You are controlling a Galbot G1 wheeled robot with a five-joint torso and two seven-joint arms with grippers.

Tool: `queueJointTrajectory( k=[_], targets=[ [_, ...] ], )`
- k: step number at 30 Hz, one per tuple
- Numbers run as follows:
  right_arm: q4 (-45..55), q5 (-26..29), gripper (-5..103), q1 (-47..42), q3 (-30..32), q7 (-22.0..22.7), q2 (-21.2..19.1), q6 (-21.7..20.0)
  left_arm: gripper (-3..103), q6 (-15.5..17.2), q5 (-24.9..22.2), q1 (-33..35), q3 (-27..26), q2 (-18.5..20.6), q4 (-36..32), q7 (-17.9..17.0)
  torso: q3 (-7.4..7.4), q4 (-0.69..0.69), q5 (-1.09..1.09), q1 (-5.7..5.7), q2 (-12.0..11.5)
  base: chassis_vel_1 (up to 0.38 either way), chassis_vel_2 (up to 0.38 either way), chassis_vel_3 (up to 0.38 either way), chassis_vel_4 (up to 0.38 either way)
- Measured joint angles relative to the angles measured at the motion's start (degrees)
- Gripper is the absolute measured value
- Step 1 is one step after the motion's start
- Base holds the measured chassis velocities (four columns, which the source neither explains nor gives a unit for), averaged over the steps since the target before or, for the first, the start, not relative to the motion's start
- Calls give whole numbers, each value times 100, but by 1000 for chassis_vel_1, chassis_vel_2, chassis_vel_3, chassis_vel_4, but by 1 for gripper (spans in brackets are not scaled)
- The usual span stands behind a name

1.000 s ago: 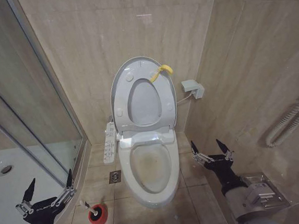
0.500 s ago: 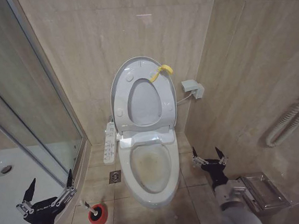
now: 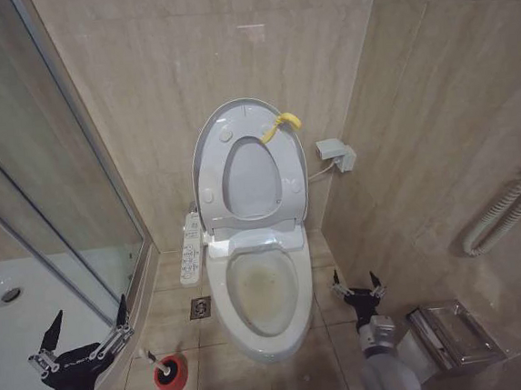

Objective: Open the toilet lid, clean the toilet bowl with a toilet brush, close the toilet lid, and flush.

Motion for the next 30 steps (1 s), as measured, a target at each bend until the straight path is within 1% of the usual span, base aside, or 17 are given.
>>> queueJointTrajectory(
  k=[6,9,11,13,14,17,18,21,22,25,26,28,30],
  targets=[
    [-36,-9,100,23,4,5,6,18,100,0,0,-1,0,0,2,0,0,-1,-1,0,0,0,0,0,0],
    [169,45,100,43,5,9,-28,-77,100,0,0,-1,0,0,2,0,0,-2,2,0,0,0,0,0,0],
    [567,187,100,77,10,18,-98,-261,100,0,0,-1,0,0,2,0,-1,-1,-2,0,0,0,0,0,0],
    [945,324,100,103,12,24,-168,-446,100,-1,0,-1,0,0,2,0,0,0,-1,0,0,0,0,0,0],
    [945,324,100,103,12,24,-168,-446,100,-1,0,-1,0,0,2,0,0,0,-1,0,0,0,0,0,0],
    [1595,559,100,145,20,41,-281,-762,100,-1,0,-1,0,0,2,0,0,0,-1,0,0,0,0,0,0],
    [1595,559,100,145,20,41,-281,-762,100,-1,0,-1,0,0,2,0,0,0,-1,0,0,0,0,0,0],
    [2235,791,100,190,29,57,-396,-1073,100,-1,-1,-1,0,0,2,0,-1,-1,-1,0,0,0,0,0,0],
    [2235,791,100,190,29,57,-396,-1073,100,-1,-1,-1,0,0,2,0,-1,-1,-1,0,0,0,0,0,0],
    [2828,1003,100,231,37,70,-503,-1364,100,-1,0,-1,0,0,2,0,-1,-1,-1,0,0,0,0,0,0],
    [2828,1003,100,231,37,70,-503,-1364,100,-1,0,-1,0,0,2,0,-1,-1,-1,0,0,0,0,0,0],
    [3137,1114,100,254,42,76,-556,-1506,100,-1,-1,-1,0,0,2,1,-1,-1,-3,-1,1,0,0,0,0],
    [3153,1124,100,254,42,76,-559,-1521,100,-1,-1,-1,0,0,2,1,-1,-1,-1,0,1,0,0,0,0]
  ],
)
